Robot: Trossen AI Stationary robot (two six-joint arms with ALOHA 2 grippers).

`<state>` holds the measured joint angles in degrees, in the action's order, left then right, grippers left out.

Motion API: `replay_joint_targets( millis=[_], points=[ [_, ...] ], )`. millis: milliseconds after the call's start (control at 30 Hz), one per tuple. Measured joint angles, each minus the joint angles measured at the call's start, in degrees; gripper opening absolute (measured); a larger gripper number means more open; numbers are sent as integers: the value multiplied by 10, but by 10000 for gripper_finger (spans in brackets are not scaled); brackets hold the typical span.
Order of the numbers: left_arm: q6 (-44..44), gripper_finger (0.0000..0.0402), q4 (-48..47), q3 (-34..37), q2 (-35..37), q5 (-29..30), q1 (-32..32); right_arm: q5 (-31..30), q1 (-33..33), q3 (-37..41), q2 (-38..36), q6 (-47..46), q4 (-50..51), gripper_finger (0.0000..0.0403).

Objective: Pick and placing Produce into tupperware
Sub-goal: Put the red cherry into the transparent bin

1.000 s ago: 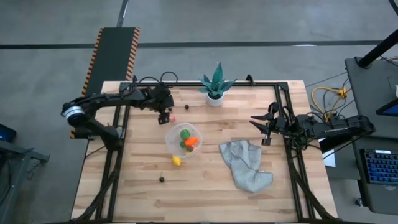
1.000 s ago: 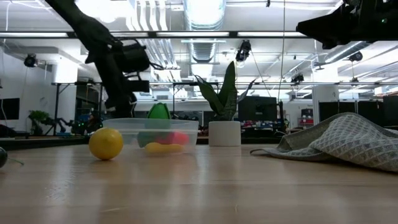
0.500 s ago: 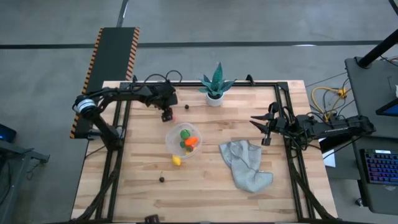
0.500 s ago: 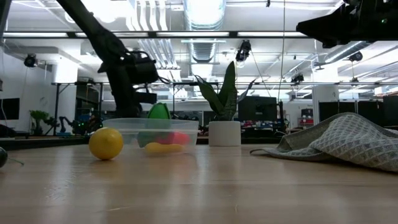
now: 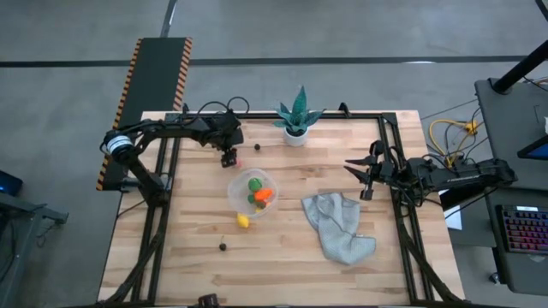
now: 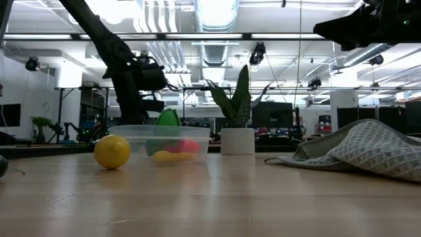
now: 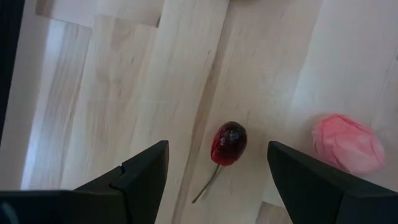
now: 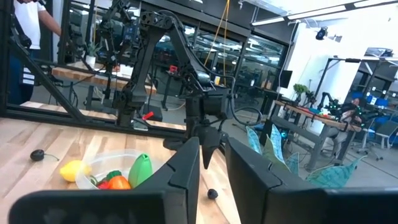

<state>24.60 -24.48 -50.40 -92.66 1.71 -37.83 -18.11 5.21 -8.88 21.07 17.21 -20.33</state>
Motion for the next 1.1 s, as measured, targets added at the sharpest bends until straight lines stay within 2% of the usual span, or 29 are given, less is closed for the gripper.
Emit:
replay_joint_targets(
  millis=[200,533,800,1100],
  points=[
    [0,251,3,1,0,-6,-1,0,0,0,0,0,0,73],
    [13,181,19,4,0,-15,-1,0,0,0,0,0,0,66],
    [14,142,30,25,0,-23,-1,0,0,0,0,0,0,65],
    [14,129,53,39,1,-26,-1,0,0,0,0,3,1,65]
  ],
)
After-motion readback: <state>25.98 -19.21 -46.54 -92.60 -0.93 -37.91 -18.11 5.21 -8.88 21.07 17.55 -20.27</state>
